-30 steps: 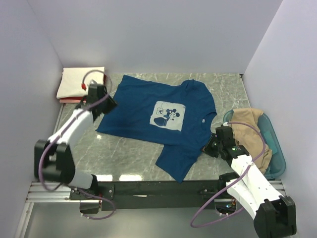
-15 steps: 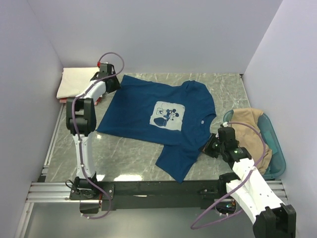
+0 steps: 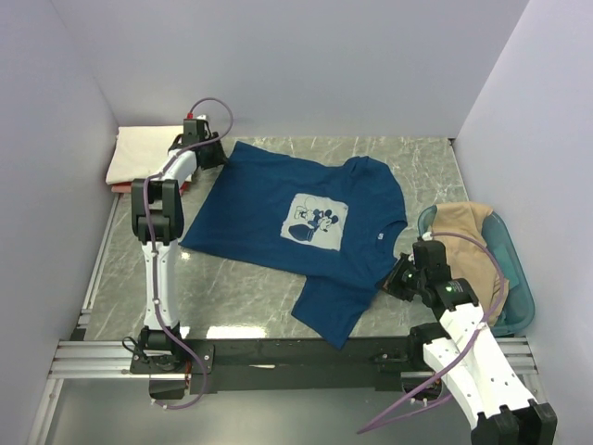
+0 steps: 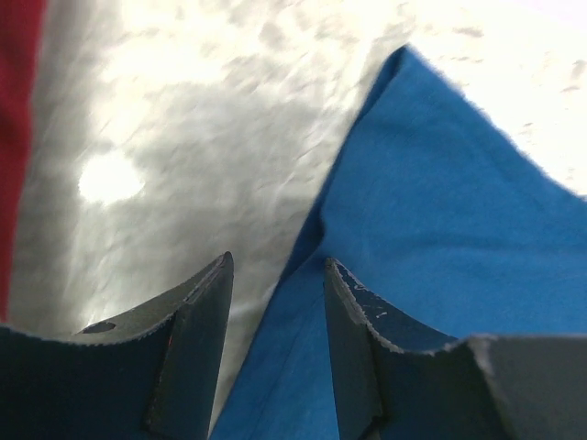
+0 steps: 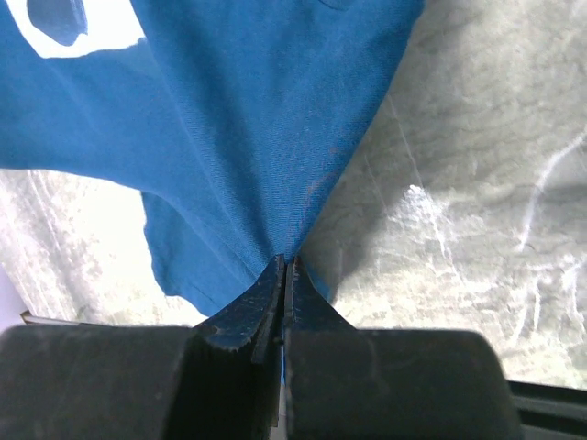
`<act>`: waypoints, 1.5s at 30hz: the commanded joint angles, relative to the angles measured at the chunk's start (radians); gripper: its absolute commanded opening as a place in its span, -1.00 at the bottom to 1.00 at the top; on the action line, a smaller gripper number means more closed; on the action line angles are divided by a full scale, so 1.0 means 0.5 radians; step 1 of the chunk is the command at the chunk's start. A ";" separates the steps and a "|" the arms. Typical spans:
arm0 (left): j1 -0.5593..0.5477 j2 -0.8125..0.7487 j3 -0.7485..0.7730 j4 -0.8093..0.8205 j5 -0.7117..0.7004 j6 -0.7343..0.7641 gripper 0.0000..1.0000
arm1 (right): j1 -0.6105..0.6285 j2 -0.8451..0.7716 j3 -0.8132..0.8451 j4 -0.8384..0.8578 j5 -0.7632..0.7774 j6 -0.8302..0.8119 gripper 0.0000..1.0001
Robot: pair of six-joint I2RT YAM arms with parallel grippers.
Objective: Fold and stack the t-shirts
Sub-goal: Flatten the tshirt out
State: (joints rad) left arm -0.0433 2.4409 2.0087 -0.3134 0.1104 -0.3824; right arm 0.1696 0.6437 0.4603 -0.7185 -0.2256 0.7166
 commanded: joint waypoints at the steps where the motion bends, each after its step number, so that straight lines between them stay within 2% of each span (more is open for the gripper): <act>1: -0.002 0.073 0.179 0.078 0.221 0.068 -0.01 | -0.017 0.010 0.064 -0.076 0.016 0.006 -1.00; 3: -0.005 0.101 0.238 0.078 0.340 0.087 -0.01 | -0.014 0.035 0.037 -0.051 0.000 0.015 -1.00; 11: -0.002 0.214 0.400 -0.011 0.402 0.065 -0.08 | -0.023 0.065 0.034 -0.029 0.000 0.021 -1.00; 20: -0.002 0.230 0.413 0.035 0.420 0.019 -0.80 | -0.035 0.081 0.049 -0.042 -0.021 -0.016 -1.00; 26: 0.004 0.223 0.419 0.166 0.304 -0.063 -0.89 | -0.051 0.050 0.052 -0.085 -0.027 -0.022 -1.00; 35: 0.028 0.361 0.600 0.307 0.362 -0.201 -0.99 | -0.069 0.016 0.031 -0.128 -0.024 -0.037 -1.00; 39: 0.031 0.386 0.618 0.348 0.383 -0.247 -0.96 | -0.072 0.032 0.028 -0.115 -0.030 -0.043 -1.00; 42: 0.037 0.389 0.628 0.345 0.429 -0.260 -0.70 | -0.072 0.041 0.031 -0.109 -0.037 -0.046 -1.00; 43: 0.041 0.377 0.622 0.335 0.426 -0.266 -0.48 | -0.075 0.041 0.031 -0.103 -0.037 -0.046 -1.00; 44: 0.044 0.325 0.603 0.341 0.433 -0.275 -0.36 | -0.075 0.041 0.034 -0.091 -0.040 -0.043 -1.00; 45: 0.053 0.285 0.536 0.360 0.454 -0.290 -0.12 | -0.075 0.044 0.031 -0.082 -0.046 -0.040 -1.00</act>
State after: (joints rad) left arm -0.0326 2.6339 2.2662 -0.1970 0.3008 -0.5030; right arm 0.1406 0.6647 0.4599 -0.7628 -0.2352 0.7120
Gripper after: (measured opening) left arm 0.334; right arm 0.009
